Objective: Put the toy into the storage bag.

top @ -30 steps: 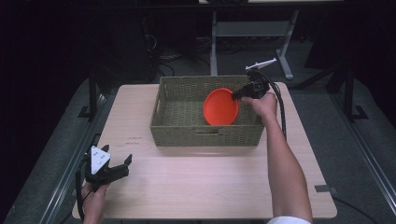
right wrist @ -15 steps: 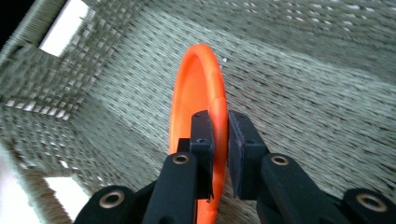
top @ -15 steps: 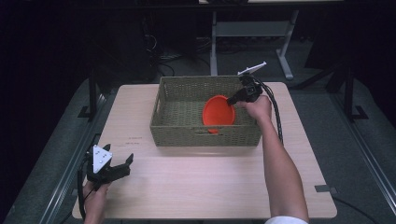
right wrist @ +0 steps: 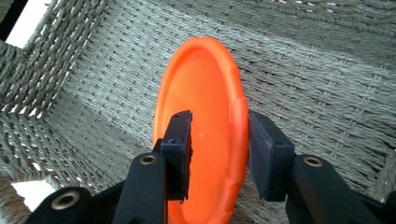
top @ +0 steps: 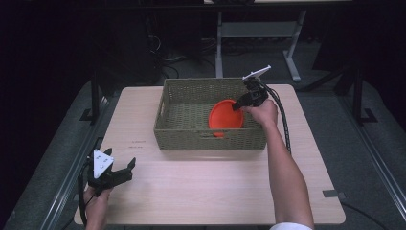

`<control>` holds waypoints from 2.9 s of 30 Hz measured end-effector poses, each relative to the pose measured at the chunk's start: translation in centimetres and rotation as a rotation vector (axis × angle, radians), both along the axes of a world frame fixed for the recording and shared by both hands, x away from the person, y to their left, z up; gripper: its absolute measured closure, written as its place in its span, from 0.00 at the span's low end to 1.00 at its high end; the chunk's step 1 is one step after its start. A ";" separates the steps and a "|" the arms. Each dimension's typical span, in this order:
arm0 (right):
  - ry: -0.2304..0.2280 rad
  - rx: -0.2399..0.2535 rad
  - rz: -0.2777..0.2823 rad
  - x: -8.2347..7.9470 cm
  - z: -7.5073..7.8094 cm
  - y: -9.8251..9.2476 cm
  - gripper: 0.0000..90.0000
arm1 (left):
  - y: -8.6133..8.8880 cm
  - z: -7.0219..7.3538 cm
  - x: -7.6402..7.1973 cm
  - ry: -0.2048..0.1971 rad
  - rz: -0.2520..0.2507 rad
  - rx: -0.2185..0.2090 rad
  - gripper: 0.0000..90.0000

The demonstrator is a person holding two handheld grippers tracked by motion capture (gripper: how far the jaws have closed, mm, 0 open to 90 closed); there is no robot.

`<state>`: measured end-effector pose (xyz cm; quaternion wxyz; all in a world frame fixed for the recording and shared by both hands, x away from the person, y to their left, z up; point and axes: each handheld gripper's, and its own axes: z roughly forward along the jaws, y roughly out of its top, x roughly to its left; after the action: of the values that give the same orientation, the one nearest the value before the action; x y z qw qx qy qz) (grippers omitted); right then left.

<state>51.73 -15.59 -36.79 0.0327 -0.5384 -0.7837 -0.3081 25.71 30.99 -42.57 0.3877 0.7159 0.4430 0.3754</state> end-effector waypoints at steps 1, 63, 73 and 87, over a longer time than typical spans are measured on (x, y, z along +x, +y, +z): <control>0.003 0.000 0.001 0.0 0.1 0.0 0.67 | 0.0 0.0 0.0 -0.002 -0.001 -0.003 0.14; -0.045 0.157 0.133 -3.8 3.5 -1.8 0.34 | 0.0 0.0 -0.3 -0.007 0.001 -0.006 0.14; -0.054 0.204 0.173 -5.5 3.7 -3.2 0.29 | -0.1 0.1 -0.4 -0.006 0.008 -0.001 0.14; -0.096 0.262 0.186 -8.3 4.0 -6.2 0.28 | 0.0 0.1 -0.5 -0.009 0.010 0.007 0.14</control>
<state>43.41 -21.77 -32.77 0.0934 -0.4391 -0.7840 -0.4288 25.20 30.94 -42.52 0.3856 0.7132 0.4433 0.3821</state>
